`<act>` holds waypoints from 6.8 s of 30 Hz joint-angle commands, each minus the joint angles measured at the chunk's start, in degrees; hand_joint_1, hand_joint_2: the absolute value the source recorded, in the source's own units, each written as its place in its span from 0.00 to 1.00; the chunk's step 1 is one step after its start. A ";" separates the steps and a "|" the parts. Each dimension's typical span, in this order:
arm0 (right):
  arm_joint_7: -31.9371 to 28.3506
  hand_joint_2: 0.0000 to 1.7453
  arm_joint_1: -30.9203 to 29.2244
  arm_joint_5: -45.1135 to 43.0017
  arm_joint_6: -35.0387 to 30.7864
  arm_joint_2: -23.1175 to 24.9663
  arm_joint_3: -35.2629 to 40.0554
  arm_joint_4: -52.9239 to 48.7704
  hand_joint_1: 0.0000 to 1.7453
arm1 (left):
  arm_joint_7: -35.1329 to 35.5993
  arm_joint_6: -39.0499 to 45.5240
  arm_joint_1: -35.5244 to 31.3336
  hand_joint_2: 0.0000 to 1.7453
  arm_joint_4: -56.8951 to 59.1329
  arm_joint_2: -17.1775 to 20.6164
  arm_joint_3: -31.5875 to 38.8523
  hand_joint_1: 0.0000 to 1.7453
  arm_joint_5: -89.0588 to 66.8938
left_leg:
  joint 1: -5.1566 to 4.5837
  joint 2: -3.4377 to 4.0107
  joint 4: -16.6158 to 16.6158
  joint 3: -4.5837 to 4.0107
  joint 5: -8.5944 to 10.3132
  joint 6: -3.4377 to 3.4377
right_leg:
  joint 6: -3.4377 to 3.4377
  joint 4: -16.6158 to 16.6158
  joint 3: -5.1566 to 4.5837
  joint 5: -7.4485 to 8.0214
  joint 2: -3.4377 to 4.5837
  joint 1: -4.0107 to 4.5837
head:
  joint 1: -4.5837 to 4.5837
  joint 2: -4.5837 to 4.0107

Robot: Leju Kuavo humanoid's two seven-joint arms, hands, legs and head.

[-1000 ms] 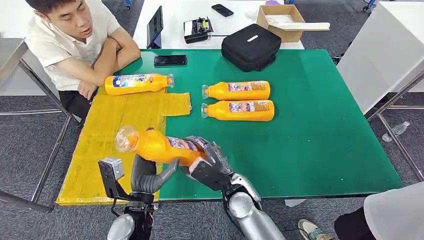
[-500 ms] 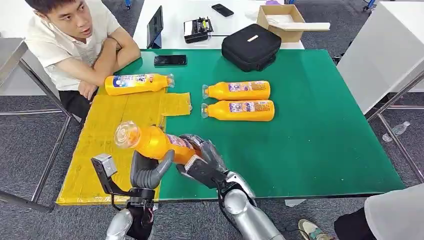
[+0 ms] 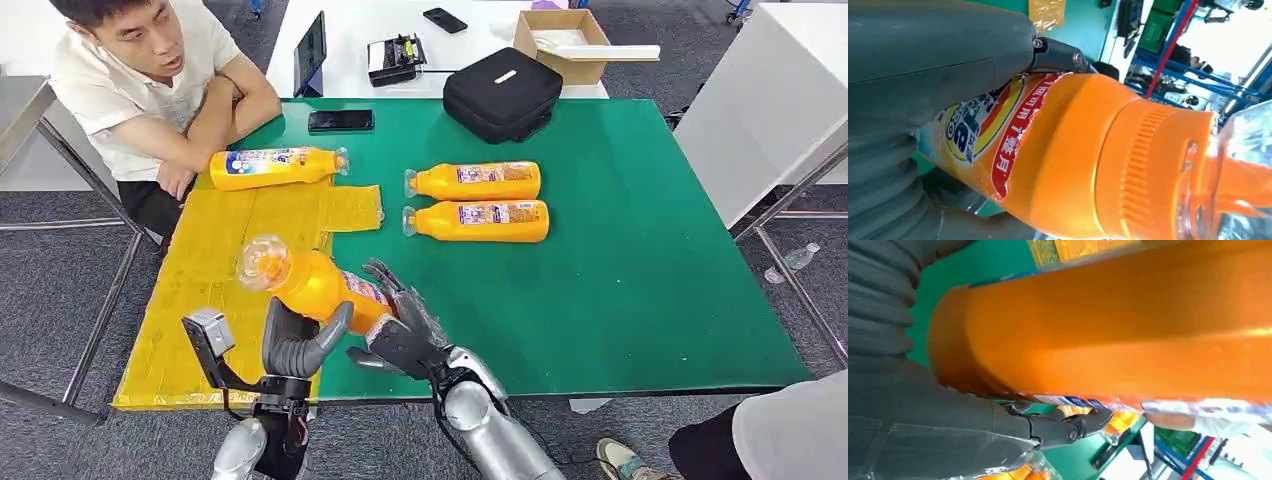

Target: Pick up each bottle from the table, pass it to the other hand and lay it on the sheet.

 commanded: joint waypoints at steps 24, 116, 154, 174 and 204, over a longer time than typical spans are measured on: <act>0.02 1.00 12.88 20.54 -17.07 1.28 -27.85 -22.67 0.00 | 8.58 15.87 0.24 1.00 -13.36 0.88 10.20 1.00 -86.40 | 0.00 -0.03 0.03 -0.02 -0.06 0.02 | -0.17 0.01 0.02 -0.08 -0.11 0.04 | 0.02 0.00; -3.01 1.00 14.72 23.27 -21.46 0.09 -32.42 -20.56 0.00 | 11.49 18.91 -2.10 1.00 -8.80 6.04 -8.41 0.00 -99.86 | -0.02 -0.15 0.04 -0.09 0.16 0.00 | -0.11 0.03 0.02 0.03 -0.23 0.02 | 0.02 0.00; 13.69 1.00 -6.93 48.54 -19.86 -14.44 -23.28 15.08 0.00 | -0.19 12.49 -0.08 1.00 1.27 -0.85 -8.32 0.00 -67.76 | -0.06 0.13 0.05 -0.16 0.19 0.04 | 0.03 -0.02 -0.08 0.17 -0.01 -0.02 | -0.02 0.00; 15.89 1.00 -13.66 46.08 -17.14 -16.02 -19.05 28.94 0.00 | -0.48 11.86 -1.14 1.00 2.77 -0.66 -9.58 0.00 -66.67 | -0.07 -0.01 0.04 -0.07 0.20 0.04 | 0.00 -0.04 0.04 0.13 -0.14 -0.02 | -0.02 0.00; 4.07 1.00 -5.95 24.63 1.24 -23.60 -29.29 29.94 1.00 | -2.73 9.66 -0.39 1.00 2.12 -0.36 -9.04 0.00 -62.80 | 0.04 -0.54 -0.07 1.20 -0.03 0.26 | 0.03 -0.57 0.93 -0.11 -0.64 0.12 | -0.02 0.00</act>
